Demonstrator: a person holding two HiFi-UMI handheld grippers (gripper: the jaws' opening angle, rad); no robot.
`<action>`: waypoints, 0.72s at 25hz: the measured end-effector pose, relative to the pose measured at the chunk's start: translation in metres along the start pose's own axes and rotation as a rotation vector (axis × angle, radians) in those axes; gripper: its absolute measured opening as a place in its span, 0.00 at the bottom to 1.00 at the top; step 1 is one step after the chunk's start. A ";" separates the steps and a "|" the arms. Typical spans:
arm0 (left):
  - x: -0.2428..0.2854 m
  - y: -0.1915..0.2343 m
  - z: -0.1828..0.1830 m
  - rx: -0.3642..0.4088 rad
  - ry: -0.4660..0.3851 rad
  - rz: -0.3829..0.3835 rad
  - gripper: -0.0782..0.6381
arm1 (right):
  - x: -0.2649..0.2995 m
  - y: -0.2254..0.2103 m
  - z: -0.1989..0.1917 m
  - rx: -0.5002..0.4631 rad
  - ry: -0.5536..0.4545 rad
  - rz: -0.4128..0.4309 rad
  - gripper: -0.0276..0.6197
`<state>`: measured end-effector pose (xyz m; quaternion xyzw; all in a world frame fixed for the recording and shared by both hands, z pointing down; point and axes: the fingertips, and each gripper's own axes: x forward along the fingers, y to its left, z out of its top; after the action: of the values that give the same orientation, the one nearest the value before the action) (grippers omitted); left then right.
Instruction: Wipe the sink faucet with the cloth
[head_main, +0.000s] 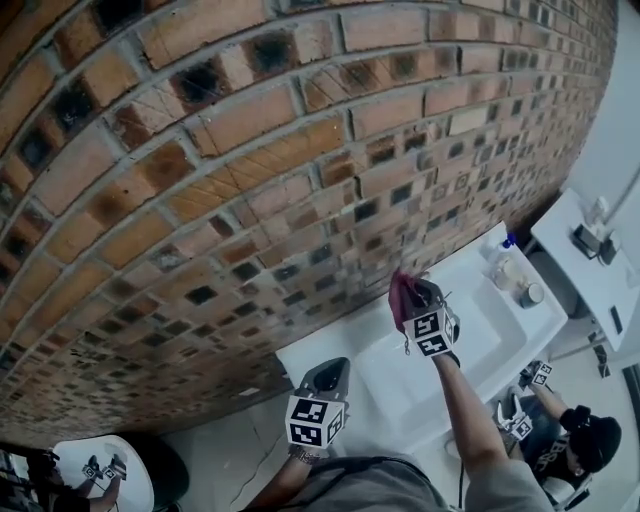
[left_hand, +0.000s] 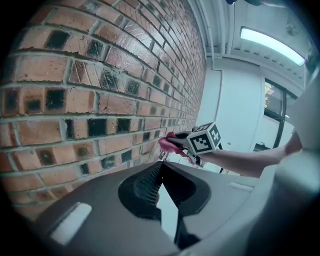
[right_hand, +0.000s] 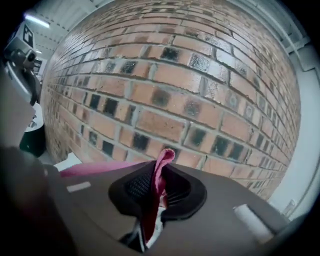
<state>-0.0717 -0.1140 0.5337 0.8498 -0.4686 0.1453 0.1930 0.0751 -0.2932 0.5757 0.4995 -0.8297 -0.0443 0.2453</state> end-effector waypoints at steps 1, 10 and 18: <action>0.000 0.002 -0.001 -0.001 0.004 0.003 0.14 | 0.000 -0.010 0.000 0.026 -0.012 -0.029 0.10; -0.007 0.023 -0.020 -0.048 0.038 0.063 0.14 | 0.012 -0.099 -0.060 0.292 0.083 -0.235 0.09; 0.006 0.019 -0.021 -0.052 0.048 0.048 0.14 | 0.030 -0.039 -0.169 0.352 0.387 0.001 0.09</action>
<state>-0.0865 -0.1185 0.5582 0.8293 -0.4877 0.1578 0.2227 0.1716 -0.3097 0.7222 0.5331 -0.7625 0.1975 0.3089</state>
